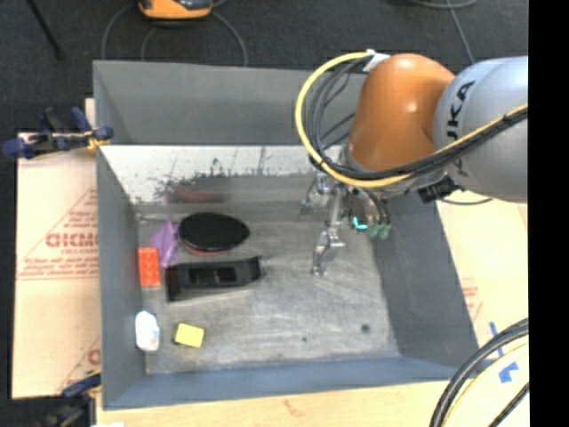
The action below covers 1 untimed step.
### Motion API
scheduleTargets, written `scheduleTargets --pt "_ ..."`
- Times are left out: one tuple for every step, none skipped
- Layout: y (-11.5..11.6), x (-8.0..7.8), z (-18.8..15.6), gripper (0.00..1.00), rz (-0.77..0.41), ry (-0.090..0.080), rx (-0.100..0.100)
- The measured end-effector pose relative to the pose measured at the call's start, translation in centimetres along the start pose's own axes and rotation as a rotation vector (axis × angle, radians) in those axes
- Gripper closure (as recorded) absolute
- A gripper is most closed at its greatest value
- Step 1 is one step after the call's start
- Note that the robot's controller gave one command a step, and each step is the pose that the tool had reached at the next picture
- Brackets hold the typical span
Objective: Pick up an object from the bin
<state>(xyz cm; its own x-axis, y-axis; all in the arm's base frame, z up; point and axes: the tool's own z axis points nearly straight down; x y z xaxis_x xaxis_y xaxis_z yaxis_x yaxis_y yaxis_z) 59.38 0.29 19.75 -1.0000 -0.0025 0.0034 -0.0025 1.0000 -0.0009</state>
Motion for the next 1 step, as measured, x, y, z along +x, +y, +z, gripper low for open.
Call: scheduleTargets --pt "0.01 -0.15 -0.50 0.00 0.000 -0.008 0.000"
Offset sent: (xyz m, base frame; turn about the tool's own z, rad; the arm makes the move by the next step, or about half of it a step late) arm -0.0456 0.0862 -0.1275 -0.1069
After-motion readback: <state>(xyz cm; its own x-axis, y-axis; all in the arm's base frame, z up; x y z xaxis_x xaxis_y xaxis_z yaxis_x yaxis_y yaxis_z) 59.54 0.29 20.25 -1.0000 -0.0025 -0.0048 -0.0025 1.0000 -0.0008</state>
